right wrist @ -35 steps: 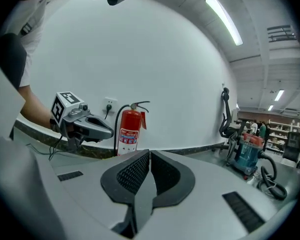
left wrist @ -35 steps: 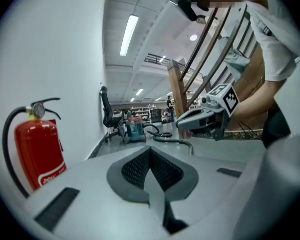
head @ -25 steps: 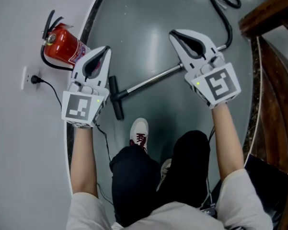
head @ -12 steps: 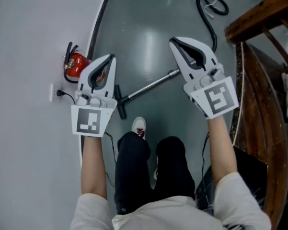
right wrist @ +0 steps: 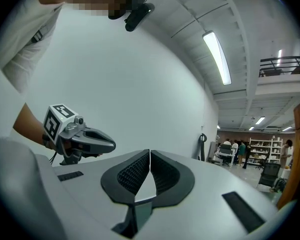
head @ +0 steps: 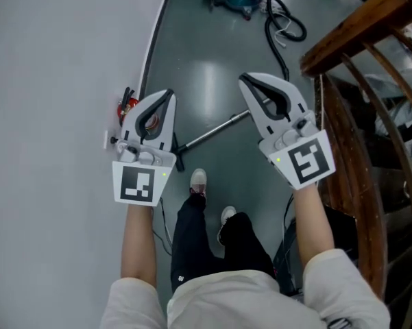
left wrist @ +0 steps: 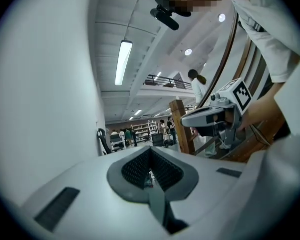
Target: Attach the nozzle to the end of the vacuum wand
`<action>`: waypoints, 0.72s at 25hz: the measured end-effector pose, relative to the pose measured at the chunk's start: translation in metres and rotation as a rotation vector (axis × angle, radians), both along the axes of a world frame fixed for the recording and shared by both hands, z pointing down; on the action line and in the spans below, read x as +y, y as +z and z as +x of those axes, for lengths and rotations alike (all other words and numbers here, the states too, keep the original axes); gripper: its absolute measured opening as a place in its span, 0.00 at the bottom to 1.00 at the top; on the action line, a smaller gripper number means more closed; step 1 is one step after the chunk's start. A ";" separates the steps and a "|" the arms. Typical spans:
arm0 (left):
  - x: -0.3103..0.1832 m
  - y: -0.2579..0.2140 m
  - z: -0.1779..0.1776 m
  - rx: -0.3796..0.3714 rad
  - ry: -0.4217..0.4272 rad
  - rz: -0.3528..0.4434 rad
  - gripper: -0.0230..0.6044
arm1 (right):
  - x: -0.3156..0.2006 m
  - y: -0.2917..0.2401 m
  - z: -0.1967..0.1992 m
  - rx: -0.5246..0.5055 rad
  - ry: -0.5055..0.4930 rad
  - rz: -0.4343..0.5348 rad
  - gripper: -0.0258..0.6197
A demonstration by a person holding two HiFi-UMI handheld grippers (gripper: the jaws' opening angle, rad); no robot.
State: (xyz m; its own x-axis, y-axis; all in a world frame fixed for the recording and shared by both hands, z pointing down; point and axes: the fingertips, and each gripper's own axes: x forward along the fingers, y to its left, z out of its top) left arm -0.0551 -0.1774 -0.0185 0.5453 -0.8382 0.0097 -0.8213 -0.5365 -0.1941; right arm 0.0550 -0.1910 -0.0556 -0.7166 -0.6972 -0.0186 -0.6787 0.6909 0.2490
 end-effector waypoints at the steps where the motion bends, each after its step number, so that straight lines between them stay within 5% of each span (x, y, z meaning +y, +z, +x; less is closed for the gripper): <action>1: 0.005 -0.017 0.004 0.003 -0.001 0.008 0.04 | 0.006 -0.018 0.004 -0.011 0.002 0.000 0.09; 18: 0.129 -0.183 0.046 0.048 -0.011 0.034 0.04 | 0.145 -0.180 0.039 -0.069 0.032 -0.015 0.09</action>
